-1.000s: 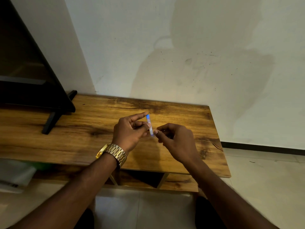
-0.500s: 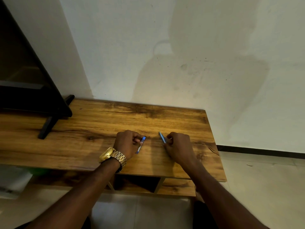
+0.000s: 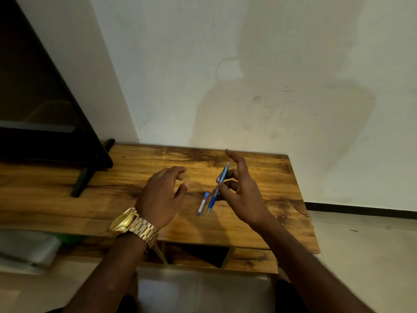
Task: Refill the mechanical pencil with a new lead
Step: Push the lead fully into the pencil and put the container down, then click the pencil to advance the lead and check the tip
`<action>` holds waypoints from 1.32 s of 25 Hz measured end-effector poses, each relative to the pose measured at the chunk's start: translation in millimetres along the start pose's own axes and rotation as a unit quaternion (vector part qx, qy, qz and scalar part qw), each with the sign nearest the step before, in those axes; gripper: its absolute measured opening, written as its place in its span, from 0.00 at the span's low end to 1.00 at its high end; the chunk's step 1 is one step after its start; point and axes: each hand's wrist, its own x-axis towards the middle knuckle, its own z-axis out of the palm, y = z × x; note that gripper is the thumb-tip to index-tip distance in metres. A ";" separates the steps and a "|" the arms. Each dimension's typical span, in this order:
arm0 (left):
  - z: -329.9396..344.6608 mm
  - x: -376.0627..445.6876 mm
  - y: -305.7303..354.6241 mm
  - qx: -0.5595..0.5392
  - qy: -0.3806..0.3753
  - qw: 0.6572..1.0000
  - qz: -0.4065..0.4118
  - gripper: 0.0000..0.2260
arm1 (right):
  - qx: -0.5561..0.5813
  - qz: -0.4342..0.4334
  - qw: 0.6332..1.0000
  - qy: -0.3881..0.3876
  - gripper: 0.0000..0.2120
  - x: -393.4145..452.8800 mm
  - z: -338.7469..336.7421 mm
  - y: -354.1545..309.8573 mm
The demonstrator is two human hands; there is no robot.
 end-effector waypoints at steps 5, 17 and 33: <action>5.5 -25.7 -10.5 0.090 -0.080 0.993 -0.001 0.27 | 0.205 0.051 0.976 0.048 0.27 -4.4 -7.7 -13.3; 65.0 -14.4 -55.1 0.273 -0.294 0.916 -0.019 0.45 | 0.179 -0.089 0.978 0.065 0.26 -9.4 -6.5 -28.8; 54.2 -5.1 -46.0 0.230 -0.272 0.934 -0.026 0.39 | 0.236 -0.135 0.957 0.104 0.25 -15.2 -12.2 -38.7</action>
